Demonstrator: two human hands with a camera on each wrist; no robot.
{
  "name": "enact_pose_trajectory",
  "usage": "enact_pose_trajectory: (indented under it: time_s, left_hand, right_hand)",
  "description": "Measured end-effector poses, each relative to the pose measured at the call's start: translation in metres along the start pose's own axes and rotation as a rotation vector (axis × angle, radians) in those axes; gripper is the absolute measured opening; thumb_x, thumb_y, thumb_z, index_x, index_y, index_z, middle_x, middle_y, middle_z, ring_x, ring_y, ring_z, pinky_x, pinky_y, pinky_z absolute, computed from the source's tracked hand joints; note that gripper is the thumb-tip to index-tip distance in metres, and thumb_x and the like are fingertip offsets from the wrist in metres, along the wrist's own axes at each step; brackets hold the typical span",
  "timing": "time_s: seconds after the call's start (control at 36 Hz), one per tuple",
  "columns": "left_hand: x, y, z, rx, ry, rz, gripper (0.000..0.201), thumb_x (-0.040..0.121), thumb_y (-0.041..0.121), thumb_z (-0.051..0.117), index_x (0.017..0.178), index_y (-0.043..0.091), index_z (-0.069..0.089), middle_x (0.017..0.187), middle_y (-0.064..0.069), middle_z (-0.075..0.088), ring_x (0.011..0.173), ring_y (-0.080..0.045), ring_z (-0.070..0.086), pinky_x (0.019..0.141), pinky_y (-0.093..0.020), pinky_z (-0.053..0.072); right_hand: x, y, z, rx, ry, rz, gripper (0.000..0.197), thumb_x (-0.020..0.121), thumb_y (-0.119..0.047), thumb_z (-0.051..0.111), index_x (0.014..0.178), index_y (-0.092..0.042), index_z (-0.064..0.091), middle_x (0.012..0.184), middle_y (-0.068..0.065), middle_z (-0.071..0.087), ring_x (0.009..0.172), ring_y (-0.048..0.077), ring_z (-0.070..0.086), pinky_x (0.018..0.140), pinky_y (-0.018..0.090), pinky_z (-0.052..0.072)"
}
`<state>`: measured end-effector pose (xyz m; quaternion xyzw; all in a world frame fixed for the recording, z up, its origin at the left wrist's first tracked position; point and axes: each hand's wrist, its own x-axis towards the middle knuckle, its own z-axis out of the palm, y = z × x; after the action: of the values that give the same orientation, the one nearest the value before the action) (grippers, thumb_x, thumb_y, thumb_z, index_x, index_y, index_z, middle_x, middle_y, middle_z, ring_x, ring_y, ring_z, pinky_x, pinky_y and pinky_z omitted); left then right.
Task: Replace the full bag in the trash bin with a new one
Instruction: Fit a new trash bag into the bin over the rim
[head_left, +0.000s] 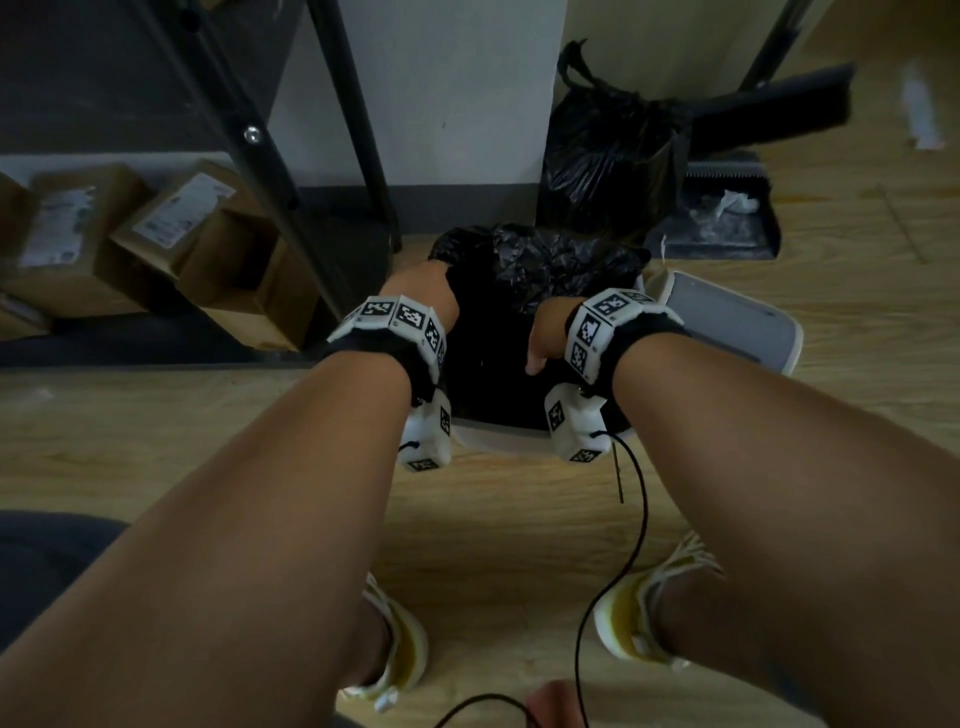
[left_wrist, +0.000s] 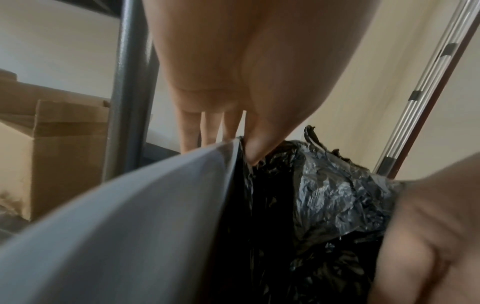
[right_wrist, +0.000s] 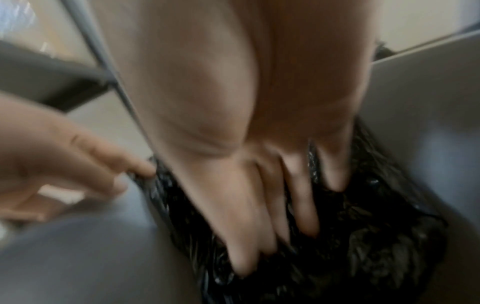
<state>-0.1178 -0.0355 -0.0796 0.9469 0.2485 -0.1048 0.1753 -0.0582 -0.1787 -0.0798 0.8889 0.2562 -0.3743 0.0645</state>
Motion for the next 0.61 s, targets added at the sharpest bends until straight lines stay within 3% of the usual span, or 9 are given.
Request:
enact_pose_trajectory:
  time_s: [0.08,0.14,0.22,0.25,0.31,0.33,0.39,0.47,0.61]
  left_hand:
    - [-0.008,0.002,-0.004,0.034,0.071,0.023,0.034,0.097,0.011,0.043,0.127,0.004,0.057,0.133,-0.019,0.05,0.12,-0.033,0.053,0.1,-0.034,0.041]
    - [-0.014,0.003,-0.007,0.051,0.137,0.062,0.032,0.095,0.013,0.046,0.123,0.006,0.06,0.13,-0.02,0.051,0.119,-0.034,0.053,0.099,-0.033,0.042]
    - [-0.025,0.007,-0.016,0.077,0.15,0.077,0.031,0.091,0.007,0.048,0.119,0.009,0.063,0.126,-0.018,0.054,0.116,-0.033,0.054,0.096,-0.034,0.044]
    - [-0.028,0.009,-0.02,0.085,0.132,0.083,0.033,0.09,0.005,0.048,0.118,0.01,0.065,0.125,-0.017,0.056,0.114,-0.033,0.056,0.094,-0.033,0.046]
    - [-0.035,0.014,-0.027,0.062,0.068,0.11,0.038,0.088,0.003,0.048,0.121,0.013,0.065,0.128,-0.014,0.059,0.115,-0.031,0.057,0.097,-0.031,0.045]
    - [-0.04,0.018,-0.031,0.037,0.021,0.115,0.041,0.088,0.002,0.048,0.125,0.015,0.062,0.132,-0.012,0.057,0.119,-0.03,0.055,0.1,-0.03,0.043]
    - [-0.047,0.024,-0.035,0.026,-0.086,0.103,0.048,0.088,0.005,0.054,0.134,0.017,0.054,0.14,-0.009,0.051,0.126,-0.028,0.051,0.105,-0.031,0.041]
    - [-0.056,0.031,-0.031,0.024,-0.185,0.078,0.062,0.083,0.019,0.069,0.14,0.013,0.046,0.143,-0.01,0.047,0.129,-0.029,0.047,0.106,-0.035,0.041]
    - [-0.063,0.033,-0.014,-0.054,-0.251,0.094,0.081,0.073,0.049,0.075,0.14,0.014,0.046,0.144,-0.006,0.047,0.13,-0.025,0.046,0.105,-0.032,0.038]
  right_hand:
    - [-0.004,0.005,-0.006,0.189,0.048,0.042,0.049,0.086,-0.032,0.071,0.123,-0.002,0.06,0.124,0.016,0.06,0.115,0.032,0.058,0.096,0.037,0.049]
    - [-0.01,0.01,-0.01,0.354,0.181,0.033,0.047,0.078,-0.028,0.076,0.117,-0.005,0.064,0.119,0.014,0.064,0.11,0.031,0.062,0.085,0.034,0.051]
    - [-0.024,0.016,-0.017,0.571,0.278,0.005,0.037,0.079,-0.016,0.072,0.113,-0.003,0.067,0.104,0.013,0.069,0.083,0.021,0.068,0.066,0.028,0.054]
    - [-0.029,0.016,-0.021,0.634,0.266,0.0,0.032,0.083,-0.011,0.069,0.113,0.001,0.066,0.103,0.015,0.069,0.08,0.023,0.068,0.068,0.032,0.057]
    - [-0.04,0.016,-0.031,0.757,0.267,-0.008,0.024,0.088,-0.001,0.063,0.109,0.009,0.066,0.101,0.022,0.069,0.087,0.033,0.068,0.084,0.042,0.057]
    - [-0.044,0.017,-0.034,0.82,0.302,-0.01,0.019,0.088,0.002,0.062,0.105,0.01,0.067,0.097,0.023,0.069,0.085,0.035,0.067,0.085,0.042,0.055]
    - [-0.053,0.019,-0.039,0.915,0.371,-0.011,0.009,0.089,0.005,0.06,0.087,0.001,0.067,0.078,0.017,0.065,0.068,0.03,0.062,0.071,0.037,0.055]
    - [-0.059,0.026,-0.039,1.017,0.448,-0.02,0.029,0.088,0.005,0.059,0.068,-0.015,0.057,0.069,0.007,0.057,0.062,0.022,0.055,0.068,0.033,0.052]
    - [-0.069,0.034,-0.039,1.215,0.616,-0.013,0.033,0.087,0.007,0.054,0.065,-0.018,0.058,0.07,0.003,0.059,0.073,0.024,0.059,0.079,0.038,0.052]
